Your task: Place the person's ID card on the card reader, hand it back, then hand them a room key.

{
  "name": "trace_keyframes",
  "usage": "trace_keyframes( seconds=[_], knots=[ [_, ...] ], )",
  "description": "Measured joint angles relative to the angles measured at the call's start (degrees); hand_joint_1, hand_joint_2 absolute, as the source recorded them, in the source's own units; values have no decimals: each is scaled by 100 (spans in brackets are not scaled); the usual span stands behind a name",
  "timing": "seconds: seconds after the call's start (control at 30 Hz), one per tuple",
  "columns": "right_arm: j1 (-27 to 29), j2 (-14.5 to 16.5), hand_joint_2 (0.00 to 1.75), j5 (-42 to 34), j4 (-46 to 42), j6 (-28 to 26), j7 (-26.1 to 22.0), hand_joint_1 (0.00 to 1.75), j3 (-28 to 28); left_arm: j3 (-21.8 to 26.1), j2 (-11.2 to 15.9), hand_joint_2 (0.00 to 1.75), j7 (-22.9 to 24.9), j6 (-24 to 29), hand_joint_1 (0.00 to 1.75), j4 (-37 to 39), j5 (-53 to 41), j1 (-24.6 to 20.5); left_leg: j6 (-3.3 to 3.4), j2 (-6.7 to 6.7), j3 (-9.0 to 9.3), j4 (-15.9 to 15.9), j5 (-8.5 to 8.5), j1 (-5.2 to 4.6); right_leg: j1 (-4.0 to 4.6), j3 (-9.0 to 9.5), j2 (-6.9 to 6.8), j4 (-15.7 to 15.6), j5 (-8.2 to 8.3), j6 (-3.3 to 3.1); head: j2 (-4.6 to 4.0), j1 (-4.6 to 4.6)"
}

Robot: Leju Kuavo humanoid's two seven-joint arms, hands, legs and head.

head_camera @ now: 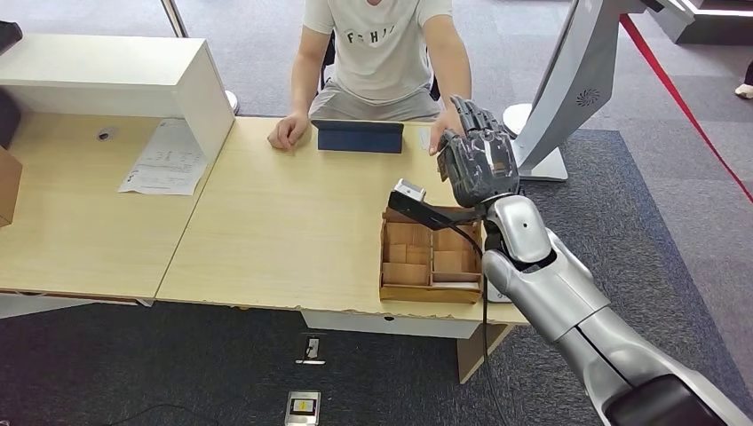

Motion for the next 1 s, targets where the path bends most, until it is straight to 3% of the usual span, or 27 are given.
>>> trace_keyframes(
  seconds=[0.37, 0.5, 1.0],
  knots=[
    [-309, 213, 175, -58, 802, -39, -29, 175, 145, 0, -1, 0, 25, -27, 0, 24, 5, -2, 0, 1, 1, 0, 0, 0, 0, 0, 0, -1, 0, 0, 0, 1],
    [-330, 221, 0, -38, 987, -169, -26, 0, 187, -10, -5, 0, 55, -27, 0, 25, -36, -3, 0, 1, 1, 1, 0, 0, 0, -1, 0, -1, 0, 0, 0, 0],
    [-299, 146, 0, 161, 1325, -375, 1, 0, 352, -28, -5, 0, 88, -40, 0, 27, -53, -8, 0, 3, 2, 2, 0, 0, 0, -3, 0, -2, 1, 1, 0, 1]
  ],
)
